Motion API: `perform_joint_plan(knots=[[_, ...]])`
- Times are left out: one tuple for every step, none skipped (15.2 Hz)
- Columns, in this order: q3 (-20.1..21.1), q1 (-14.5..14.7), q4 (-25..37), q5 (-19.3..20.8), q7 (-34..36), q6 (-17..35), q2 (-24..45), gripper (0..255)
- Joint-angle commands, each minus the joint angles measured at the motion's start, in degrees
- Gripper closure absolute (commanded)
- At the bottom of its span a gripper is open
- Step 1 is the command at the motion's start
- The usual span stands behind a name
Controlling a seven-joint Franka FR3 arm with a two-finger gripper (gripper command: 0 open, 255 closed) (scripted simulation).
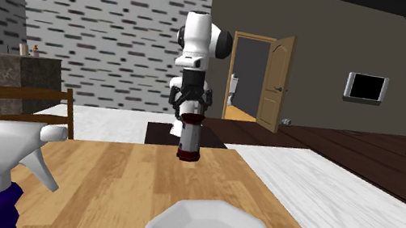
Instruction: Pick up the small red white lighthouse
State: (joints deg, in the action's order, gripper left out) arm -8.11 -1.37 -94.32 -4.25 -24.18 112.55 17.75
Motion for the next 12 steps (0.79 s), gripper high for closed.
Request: perform_joint_plan(knots=[[0.0, 0.0, -0.6, 0.0, 0.0, 0.6, 0.0, 0], [0.0, 0.1, -0.7, 0.0, 0.1, 0.6, -0.1, 255], [0.0, 0.1, -0.6, 0.0, 0.0, 0.6, 0.0, 255], [0.0, 0.0, -0.6, 0.0, 0.0, 0.6, 0.0, 255], [0.0, 0.0, -0.6, 0.0, 0.0, 0.6, 0.0, 255], [0.0, 0.0, -0.5, 0.0, 0.0, 0.6, 0.1, 255], [0.0, 0.0, -0.5, 0.0, 0.0, 0.6, 0.0, 255], [0.0, 0.0, -0.6, 0.0, 0.0, 0.6, 0.0, 255], [0.0, 0.0, -0.6, 0.0, 0.0, 0.7, 0.1, 255], [0.0, 0.0, -0.7, 0.0, 0.0, 0.7, 0.0, 255], [0.0, 0.0, -0.6, 0.0, 0.0, 0.6, 0.0, 255], [0.0, 0.0, -0.1, 0.0, 0.0, -0.1, -0.2, 255]])
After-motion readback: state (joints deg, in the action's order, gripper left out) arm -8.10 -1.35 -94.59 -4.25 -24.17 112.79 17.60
